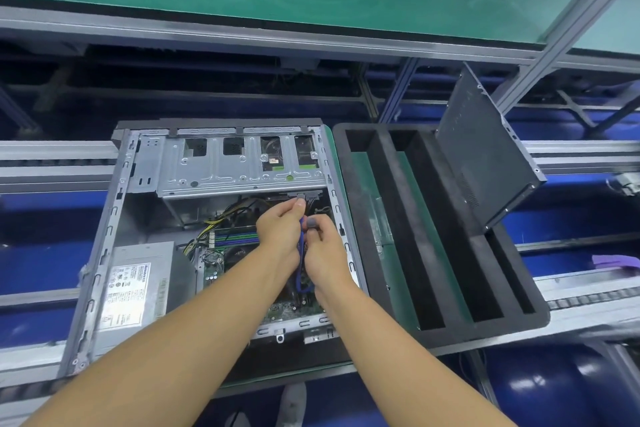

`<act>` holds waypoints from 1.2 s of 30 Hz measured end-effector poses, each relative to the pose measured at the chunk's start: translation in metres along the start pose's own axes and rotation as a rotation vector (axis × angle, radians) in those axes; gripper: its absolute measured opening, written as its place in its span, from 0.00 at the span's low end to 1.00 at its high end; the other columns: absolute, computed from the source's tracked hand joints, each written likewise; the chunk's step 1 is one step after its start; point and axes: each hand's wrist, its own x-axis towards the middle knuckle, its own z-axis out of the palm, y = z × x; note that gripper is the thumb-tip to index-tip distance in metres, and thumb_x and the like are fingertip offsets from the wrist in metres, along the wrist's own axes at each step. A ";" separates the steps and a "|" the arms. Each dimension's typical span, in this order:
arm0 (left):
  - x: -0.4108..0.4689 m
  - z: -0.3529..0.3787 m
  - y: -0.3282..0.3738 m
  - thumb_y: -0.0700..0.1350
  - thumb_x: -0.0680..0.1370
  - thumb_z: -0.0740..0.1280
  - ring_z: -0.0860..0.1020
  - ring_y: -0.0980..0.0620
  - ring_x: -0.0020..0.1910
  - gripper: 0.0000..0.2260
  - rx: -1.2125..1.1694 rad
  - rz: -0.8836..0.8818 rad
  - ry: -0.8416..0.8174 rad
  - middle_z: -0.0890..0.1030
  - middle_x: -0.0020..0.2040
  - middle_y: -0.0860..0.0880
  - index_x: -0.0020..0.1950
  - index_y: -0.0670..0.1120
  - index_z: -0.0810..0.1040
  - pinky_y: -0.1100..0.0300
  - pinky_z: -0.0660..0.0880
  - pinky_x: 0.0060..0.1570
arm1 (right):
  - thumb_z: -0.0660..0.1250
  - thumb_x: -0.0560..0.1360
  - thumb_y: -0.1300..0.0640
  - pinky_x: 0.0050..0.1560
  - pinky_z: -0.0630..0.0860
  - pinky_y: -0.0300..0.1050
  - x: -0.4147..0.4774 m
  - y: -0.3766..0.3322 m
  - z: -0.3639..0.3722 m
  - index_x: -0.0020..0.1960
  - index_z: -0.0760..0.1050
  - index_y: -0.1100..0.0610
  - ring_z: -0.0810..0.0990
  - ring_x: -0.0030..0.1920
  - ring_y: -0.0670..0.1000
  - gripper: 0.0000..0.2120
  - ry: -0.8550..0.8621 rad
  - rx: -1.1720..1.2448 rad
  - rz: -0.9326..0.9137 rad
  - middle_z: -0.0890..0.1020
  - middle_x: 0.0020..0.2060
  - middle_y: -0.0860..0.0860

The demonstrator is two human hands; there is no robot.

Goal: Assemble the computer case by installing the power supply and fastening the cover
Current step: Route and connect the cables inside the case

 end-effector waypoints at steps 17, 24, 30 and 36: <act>-0.007 -0.013 0.001 0.40 0.81 0.67 0.77 0.52 0.33 0.04 0.133 0.064 -0.032 0.79 0.39 0.45 0.54 0.41 0.79 0.62 0.78 0.29 | 0.54 0.83 0.60 0.35 0.73 0.38 0.004 -0.002 0.003 0.53 0.73 0.48 0.78 0.38 0.46 0.11 -0.018 0.078 0.089 0.81 0.41 0.48; 0.012 -0.047 0.018 0.37 0.79 0.57 0.68 0.51 0.30 0.11 0.458 0.106 -0.077 0.74 0.39 0.46 0.57 0.48 0.74 0.59 0.65 0.27 | 0.57 0.83 0.60 0.42 0.70 0.43 0.013 -0.009 0.020 0.51 0.71 0.51 0.74 0.43 0.48 0.06 -0.014 0.108 0.163 0.77 0.48 0.51; 0.006 -0.049 0.026 0.50 0.77 0.67 0.77 0.53 0.43 0.06 0.552 0.040 -0.218 0.82 0.49 0.56 0.48 0.55 0.84 0.57 0.71 0.39 | 0.62 0.84 0.57 0.36 0.73 0.38 0.024 -0.005 0.029 0.49 0.76 0.55 0.78 0.40 0.48 0.07 0.148 0.189 0.148 0.81 0.40 0.49; 0.005 -0.039 0.017 0.46 0.75 0.75 0.82 0.63 0.44 0.06 0.397 0.090 -0.235 0.86 0.44 0.59 0.51 0.51 0.86 0.71 0.74 0.40 | 0.66 0.83 0.54 0.36 0.71 0.36 0.029 -0.003 0.033 0.45 0.73 0.51 0.78 0.40 0.42 0.08 0.258 0.251 0.152 0.81 0.40 0.47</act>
